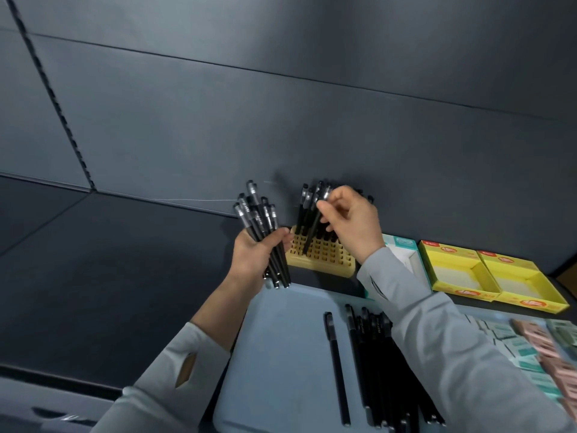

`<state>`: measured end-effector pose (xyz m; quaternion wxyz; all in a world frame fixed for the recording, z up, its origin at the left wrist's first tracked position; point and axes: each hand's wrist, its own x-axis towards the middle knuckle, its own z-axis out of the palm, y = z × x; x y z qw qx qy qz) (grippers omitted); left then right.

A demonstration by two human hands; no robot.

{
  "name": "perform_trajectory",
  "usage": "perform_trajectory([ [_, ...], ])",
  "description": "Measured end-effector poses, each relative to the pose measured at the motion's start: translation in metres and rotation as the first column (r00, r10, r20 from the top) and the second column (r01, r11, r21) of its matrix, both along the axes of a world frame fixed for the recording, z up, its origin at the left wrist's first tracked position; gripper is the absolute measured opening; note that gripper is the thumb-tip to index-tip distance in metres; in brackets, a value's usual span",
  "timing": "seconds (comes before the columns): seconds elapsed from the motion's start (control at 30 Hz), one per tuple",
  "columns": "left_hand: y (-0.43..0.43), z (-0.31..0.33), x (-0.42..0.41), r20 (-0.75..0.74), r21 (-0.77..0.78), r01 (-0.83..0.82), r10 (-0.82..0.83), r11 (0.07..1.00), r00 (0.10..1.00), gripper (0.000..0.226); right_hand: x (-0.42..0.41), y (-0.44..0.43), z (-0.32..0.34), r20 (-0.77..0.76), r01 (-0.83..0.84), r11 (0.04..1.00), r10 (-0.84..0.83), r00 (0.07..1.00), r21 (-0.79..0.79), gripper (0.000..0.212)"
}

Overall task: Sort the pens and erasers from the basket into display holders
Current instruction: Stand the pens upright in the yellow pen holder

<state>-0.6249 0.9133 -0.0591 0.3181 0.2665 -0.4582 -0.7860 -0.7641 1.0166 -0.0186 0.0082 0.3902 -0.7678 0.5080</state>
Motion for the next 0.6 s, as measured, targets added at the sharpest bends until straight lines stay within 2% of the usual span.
perform_trajectory([
  [0.1,-0.012,-0.004,0.01,-0.019,0.062,-0.035,0.036,0.997,0.999,0.008,-0.002,-0.002,-0.002,-0.106,0.103,0.994,-0.106,0.989,-0.037,0.016],
  [0.4,-0.021,-0.001,0.014,-0.017,0.03,-0.049,0.049,0.998,0.999,0.007,0.012,-0.032,-0.012,-0.203,0.089,0.995,-0.08,0.976,0.035,0.013],
  [0.6,-0.02,-0.003,0.015,-0.037,0.021,-0.051,0.052,0.998,0.998,0.009,0.012,-0.037,-0.012,-0.251,0.184,0.979,-0.157,0.955,0.089,0.012],
])
